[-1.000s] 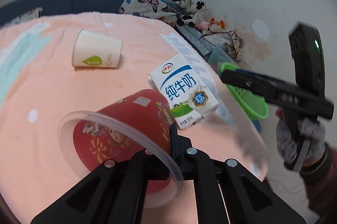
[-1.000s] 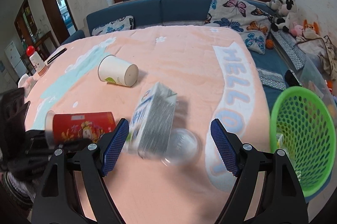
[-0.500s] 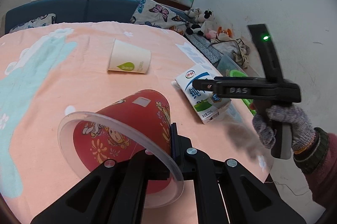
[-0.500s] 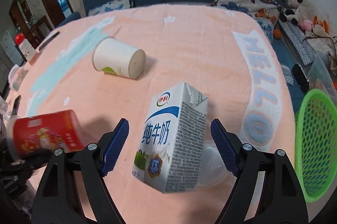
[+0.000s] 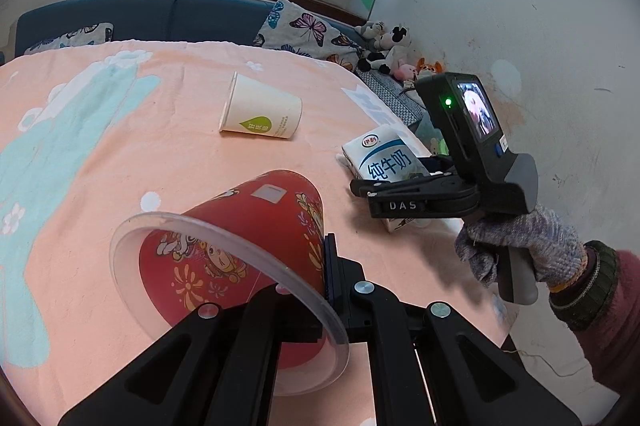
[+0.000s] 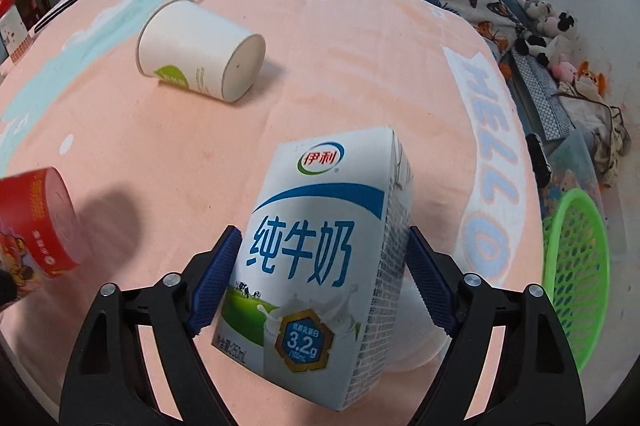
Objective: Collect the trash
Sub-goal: 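Drop the milk carton into the basket with the right tool while the left tool carries the red cup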
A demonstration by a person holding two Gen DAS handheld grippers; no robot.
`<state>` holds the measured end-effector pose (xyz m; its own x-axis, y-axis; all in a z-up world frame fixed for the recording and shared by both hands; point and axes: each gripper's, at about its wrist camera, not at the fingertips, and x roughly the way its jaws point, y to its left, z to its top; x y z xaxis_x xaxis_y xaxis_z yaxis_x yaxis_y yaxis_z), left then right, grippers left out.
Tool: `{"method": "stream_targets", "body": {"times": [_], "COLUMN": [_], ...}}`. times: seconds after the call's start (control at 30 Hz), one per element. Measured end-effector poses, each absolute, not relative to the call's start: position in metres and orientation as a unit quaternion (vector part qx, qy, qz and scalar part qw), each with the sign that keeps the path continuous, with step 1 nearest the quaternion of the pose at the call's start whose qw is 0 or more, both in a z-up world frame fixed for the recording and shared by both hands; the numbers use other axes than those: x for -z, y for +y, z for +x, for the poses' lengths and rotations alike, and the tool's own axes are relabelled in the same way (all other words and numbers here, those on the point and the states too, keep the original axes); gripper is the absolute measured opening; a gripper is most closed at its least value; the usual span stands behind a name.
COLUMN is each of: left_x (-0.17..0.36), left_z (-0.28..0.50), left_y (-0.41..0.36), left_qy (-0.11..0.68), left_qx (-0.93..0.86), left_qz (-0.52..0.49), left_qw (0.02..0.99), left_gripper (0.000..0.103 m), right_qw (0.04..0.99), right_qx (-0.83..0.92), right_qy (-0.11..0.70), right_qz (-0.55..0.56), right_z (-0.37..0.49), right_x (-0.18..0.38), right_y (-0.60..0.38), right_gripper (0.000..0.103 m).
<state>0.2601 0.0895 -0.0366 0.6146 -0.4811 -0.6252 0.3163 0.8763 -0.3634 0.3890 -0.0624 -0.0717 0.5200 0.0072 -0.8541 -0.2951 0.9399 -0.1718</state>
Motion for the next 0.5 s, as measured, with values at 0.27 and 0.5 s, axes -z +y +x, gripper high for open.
{"method": "stream_targets", "body": {"times": [0.27, 0.5], "left_x": [0.020, 0.001], "left_z": [0.255, 0.261], "left_y": [0.085, 0.044], "left_qy": [0.366, 0.361], "left_qx": [0.228, 0.265], "left_qz": [-0.099, -0.083], "left_qw": [0.897, 0.890], "left_gripper": [0.002, 0.002], "right_qw": [0.890, 0.909], "right_qx": [-0.107, -0.080], "right_qy": [0.432, 0.407], "right_qz": [-0.102, -0.036], "right_z": [0.362, 0.342], "right_x": [0.035, 0.006], "right_y": [-0.086, -0.161], "right_gripper": [0.080, 0.080]}}
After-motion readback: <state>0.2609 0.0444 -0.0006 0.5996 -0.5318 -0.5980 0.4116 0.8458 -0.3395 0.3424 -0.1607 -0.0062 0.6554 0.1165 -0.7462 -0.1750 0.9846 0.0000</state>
